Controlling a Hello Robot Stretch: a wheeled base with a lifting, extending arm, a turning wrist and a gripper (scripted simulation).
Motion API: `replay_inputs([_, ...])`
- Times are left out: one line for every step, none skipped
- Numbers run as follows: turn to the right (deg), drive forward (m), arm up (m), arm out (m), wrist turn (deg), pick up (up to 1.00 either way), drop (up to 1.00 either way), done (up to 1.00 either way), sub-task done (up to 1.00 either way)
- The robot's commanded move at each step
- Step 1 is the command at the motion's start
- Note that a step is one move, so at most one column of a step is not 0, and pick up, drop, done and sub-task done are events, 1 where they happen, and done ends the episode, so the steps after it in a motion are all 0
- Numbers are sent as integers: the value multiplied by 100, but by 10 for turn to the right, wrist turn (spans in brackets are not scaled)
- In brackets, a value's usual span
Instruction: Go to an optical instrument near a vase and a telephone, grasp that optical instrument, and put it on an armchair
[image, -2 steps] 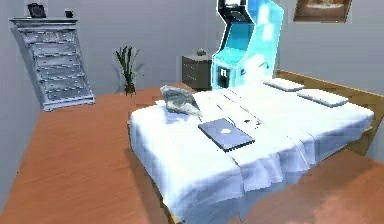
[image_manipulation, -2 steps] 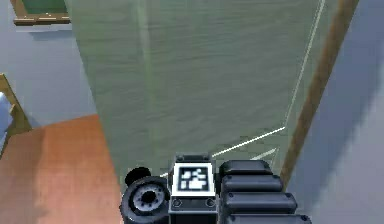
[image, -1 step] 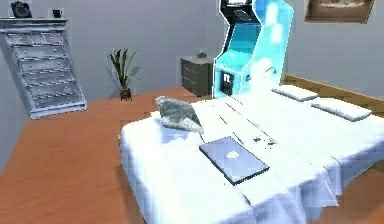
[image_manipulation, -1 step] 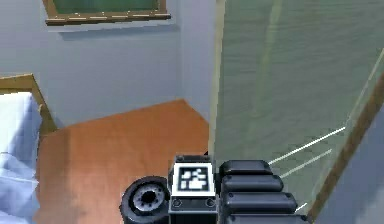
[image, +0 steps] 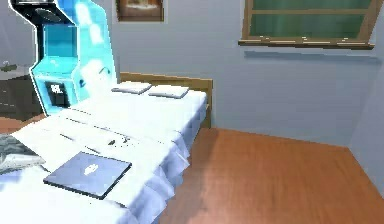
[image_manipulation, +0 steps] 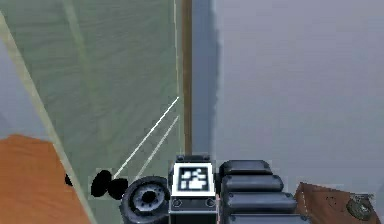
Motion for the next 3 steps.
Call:
replay_inputs([120, 0, 0, 0, 0, 0, 0, 0, 0])
replay_inputs([0, 45, 0, 0, 0, 0, 0, 0, 0])
replay_inputs([450, 0, 0, 0, 0, 0, 0, 0, 0])
